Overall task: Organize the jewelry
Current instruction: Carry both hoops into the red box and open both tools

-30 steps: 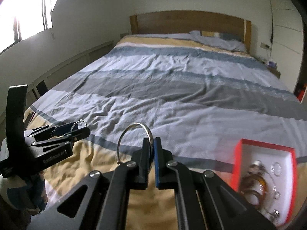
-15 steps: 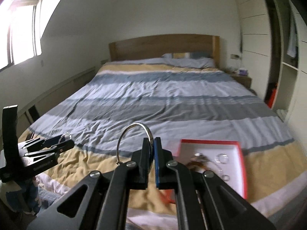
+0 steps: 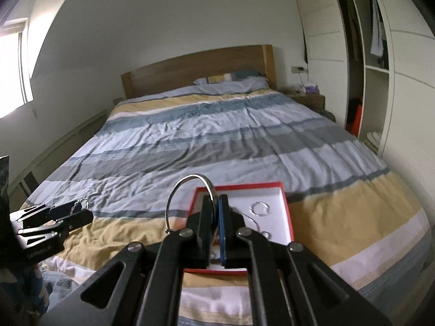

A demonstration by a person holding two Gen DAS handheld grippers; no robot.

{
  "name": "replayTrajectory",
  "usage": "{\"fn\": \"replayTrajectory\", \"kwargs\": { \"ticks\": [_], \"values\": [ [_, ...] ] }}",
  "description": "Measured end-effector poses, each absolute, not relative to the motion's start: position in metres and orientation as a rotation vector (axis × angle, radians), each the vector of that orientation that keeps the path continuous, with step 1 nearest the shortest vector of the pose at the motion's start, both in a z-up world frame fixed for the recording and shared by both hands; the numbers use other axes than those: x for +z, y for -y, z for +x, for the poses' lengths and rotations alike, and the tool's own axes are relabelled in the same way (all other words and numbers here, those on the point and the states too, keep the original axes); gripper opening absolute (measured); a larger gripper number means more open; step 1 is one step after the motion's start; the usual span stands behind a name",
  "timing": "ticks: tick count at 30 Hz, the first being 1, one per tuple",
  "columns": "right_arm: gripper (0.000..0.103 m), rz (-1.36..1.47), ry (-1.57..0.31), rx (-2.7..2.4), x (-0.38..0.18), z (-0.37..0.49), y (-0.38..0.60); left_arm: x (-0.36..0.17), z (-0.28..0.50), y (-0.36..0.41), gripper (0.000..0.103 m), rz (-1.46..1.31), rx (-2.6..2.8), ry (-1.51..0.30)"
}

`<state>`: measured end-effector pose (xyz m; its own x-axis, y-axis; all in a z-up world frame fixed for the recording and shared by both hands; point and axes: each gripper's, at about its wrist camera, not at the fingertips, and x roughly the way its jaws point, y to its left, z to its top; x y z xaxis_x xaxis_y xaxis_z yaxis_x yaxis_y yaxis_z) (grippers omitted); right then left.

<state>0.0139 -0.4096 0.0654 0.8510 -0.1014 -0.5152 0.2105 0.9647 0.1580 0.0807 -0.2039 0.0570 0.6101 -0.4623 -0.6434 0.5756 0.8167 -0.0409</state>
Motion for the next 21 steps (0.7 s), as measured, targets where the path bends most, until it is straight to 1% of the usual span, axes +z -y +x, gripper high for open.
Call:
{"fn": "replayTrajectory", "kwargs": {
  "ticks": [12, 21],
  "values": [
    [0.004, 0.255, -0.664, -0.228, -0.01, 0.066, 0.464, 0.002, 0.133, 0.298, 0.039, 0.207, -0.69, -0.771],
    [0.004, 0.273, -0.74, -0.269, -0.047, 0.109, 0.495, -0.033, 0.181, 0.354, 0.039, 0.236, -0.725, -0.805]
  ]
}}
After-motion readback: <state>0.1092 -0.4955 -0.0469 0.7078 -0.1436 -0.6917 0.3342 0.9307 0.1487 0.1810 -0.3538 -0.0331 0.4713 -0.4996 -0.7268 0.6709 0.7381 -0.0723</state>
